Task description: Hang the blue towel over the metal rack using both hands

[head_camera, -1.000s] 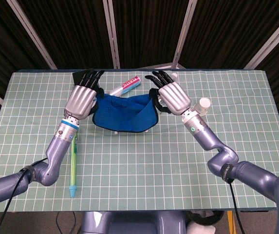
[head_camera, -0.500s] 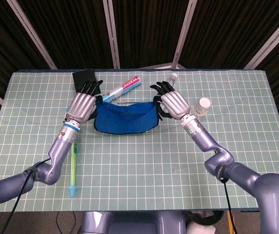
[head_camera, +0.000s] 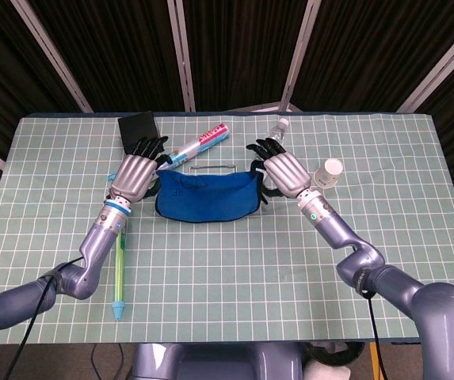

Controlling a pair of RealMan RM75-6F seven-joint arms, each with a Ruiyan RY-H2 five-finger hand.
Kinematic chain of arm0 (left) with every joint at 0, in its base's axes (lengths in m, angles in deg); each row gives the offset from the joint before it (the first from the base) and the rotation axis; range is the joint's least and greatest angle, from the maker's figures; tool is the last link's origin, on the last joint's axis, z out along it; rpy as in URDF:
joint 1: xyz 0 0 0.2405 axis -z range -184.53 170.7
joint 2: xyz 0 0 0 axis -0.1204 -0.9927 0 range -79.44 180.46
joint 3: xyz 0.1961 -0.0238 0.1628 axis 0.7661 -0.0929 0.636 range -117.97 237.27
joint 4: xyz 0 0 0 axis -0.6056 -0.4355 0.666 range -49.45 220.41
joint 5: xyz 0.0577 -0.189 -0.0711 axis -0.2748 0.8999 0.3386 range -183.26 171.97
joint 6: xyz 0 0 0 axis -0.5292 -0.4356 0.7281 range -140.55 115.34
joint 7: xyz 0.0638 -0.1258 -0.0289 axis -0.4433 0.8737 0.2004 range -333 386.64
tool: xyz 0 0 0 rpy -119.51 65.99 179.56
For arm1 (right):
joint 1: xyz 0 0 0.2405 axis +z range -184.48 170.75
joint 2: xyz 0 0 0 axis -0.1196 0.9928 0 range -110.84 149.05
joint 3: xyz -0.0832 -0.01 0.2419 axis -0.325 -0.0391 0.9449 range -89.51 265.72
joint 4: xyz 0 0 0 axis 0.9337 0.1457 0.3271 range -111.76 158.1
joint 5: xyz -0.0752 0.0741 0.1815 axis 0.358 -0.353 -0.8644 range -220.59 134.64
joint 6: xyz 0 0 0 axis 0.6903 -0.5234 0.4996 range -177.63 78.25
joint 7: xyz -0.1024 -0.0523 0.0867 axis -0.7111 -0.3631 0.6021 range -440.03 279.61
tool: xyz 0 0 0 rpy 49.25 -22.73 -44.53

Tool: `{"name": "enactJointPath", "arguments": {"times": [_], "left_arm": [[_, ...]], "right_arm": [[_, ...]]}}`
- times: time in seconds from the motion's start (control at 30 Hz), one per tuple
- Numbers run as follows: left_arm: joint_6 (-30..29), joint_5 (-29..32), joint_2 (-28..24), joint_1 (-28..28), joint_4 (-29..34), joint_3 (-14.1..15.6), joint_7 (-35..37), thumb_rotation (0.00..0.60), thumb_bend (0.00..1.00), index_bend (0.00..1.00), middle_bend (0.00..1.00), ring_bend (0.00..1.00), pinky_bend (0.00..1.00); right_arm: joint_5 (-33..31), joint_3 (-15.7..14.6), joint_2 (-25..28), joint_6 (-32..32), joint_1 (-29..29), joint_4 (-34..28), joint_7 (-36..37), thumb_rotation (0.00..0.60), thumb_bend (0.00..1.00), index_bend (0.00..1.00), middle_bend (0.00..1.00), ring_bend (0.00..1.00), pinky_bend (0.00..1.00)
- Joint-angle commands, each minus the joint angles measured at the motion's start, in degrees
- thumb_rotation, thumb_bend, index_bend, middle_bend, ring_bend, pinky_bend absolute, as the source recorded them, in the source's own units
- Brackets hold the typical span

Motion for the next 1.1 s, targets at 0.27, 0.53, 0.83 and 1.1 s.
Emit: {"name": "enactJointPath", "arguments": {"times": [0.27, 0.53, 0.83, 1.1], "left_arm": [[-0.11, 6.23, -6.43, -4.08, 7.30, 1.32, -3.53, 0.600, 0.38, 0.00, 0.00, 0.00, 0.00], [-10.30, 1.66, -18.06, -13.98, 20.95, 4.83, -0.17, 0.600, 0.35, 0.00, 0.00, 0.00, 0.00], [-24.28, -8.28, -28.05, -26.82, 33.45, 12.48, 1.69, 0.600, 0.26, 0.00, 0.00, 0.00, 0.00], [-32.60, -14.62, -30.77, -34.58, 35.55, 17.48, -1.29, 0.600, 0.00, 0.00, 0.00, 0.00, 0.00]], "right_arm": [[-1.40, 0.13, 5.64, 4.30, -4.76, -9.17, -4.65, 0.600, 0.00, 0.04, 0.00, 0.00, 0.00], [0.43, -3.10, 17.12, 17.39, -16.08, -25.53, -9.03, 0.600, 0.00, 0.04, 0.00, 0.00, 0.00], [1.44, -8.51, 26.62, 28.27, -28.93, -40.19, -16.80, 0.600, 0.00, 0.02, 0.00, 0.00, 0.00], [1.94, -11.21, 26.64, 35.32, -37.27, -43.37, -27.29, 0.600, 0.00, 0.00, 0.00, 0.00, 0.00]]}}
